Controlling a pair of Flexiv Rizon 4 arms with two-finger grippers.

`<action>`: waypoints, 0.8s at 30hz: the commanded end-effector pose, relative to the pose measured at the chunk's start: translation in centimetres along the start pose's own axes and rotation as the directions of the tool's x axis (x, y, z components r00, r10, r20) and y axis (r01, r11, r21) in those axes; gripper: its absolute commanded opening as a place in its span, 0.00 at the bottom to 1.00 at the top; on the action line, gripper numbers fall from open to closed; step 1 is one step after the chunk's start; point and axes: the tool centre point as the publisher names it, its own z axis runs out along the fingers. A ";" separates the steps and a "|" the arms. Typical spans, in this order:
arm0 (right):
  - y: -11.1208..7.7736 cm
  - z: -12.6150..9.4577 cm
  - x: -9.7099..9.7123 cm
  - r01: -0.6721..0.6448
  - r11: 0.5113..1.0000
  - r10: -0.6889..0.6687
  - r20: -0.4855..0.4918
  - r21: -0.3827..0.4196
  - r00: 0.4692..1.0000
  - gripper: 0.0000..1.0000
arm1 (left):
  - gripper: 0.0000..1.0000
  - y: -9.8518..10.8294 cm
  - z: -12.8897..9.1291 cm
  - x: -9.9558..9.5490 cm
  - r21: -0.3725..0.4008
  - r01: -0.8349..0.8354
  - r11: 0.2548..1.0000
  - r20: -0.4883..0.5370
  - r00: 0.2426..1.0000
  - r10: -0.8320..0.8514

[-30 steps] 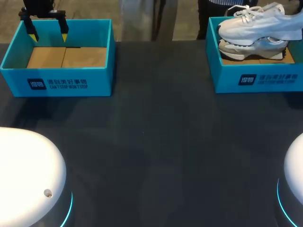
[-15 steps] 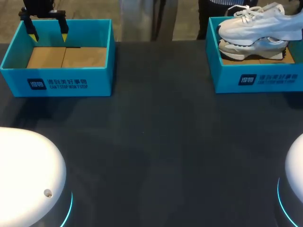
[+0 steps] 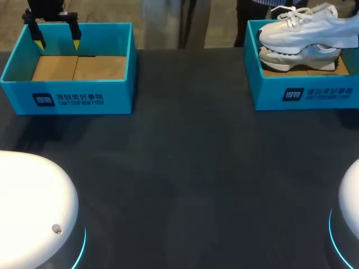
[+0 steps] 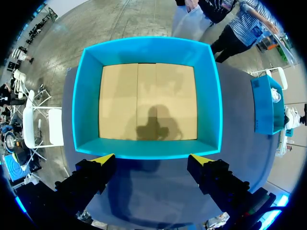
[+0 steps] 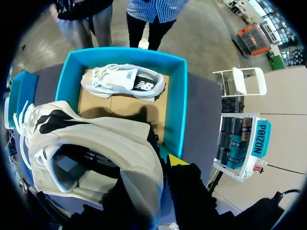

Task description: Take the shoe out of the shoebox, open the shoe tongue, remove and reinsert the insole, then place the shoe into the shoebox

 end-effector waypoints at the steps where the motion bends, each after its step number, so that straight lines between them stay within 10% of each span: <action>1: -1.0 -1.2 0.4 -0.015 1.000 0.015 0.019 -0.004 1.000 0.00 | 1.00 0.0 -0.1 0.0 -0.001 0.000 1.000 0.001 1.000 0.000; 24: -8.3 -7.1 8.9 -0.038 0.999 0.039 0.036 -0.009 0.999 0.00 | 1.00 0.0 -0.1 0.0 -0.001 0.000 1.000 0.001 1.000 0.000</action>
